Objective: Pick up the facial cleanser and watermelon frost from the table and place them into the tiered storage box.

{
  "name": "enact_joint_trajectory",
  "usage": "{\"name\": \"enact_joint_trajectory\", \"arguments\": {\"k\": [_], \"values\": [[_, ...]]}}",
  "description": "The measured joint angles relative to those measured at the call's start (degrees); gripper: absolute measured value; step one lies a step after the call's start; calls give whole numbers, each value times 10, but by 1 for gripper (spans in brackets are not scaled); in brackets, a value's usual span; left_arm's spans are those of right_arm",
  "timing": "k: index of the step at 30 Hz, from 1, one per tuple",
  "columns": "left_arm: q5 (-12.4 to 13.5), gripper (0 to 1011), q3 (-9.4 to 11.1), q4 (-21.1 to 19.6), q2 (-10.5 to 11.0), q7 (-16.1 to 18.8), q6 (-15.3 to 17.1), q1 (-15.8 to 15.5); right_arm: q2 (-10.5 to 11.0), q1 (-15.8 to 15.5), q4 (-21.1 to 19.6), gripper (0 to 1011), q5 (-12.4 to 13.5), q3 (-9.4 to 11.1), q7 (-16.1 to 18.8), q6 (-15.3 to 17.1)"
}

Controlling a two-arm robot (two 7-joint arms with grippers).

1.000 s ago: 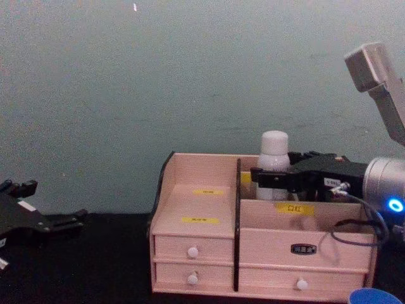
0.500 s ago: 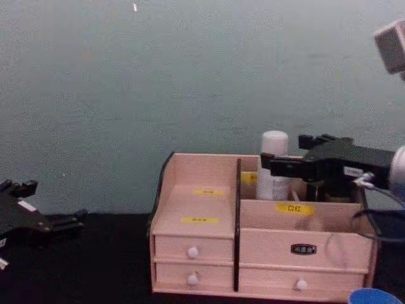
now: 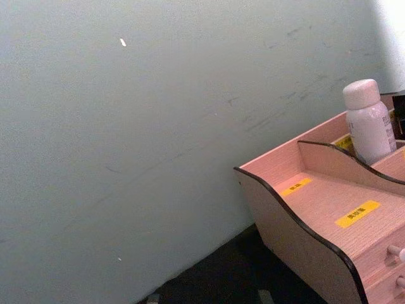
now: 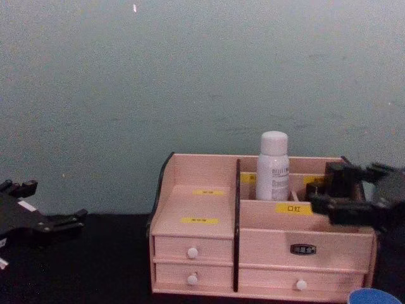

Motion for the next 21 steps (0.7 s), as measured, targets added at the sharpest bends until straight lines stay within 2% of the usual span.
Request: {"name": "enact_joint_trajectory", "arguments": {"k": [3,9,21], "values": [[0,1001,0,0,0,0,0,0,29,-30,-26,1000,16,6,9,12],[0,1001,0,0,0,0,0,0,60,-60,-44,1000,46,7,29,29],[0,1001,0,0,0,0,0,0,86,-87,-54,1000,63,1,13,55]]}}
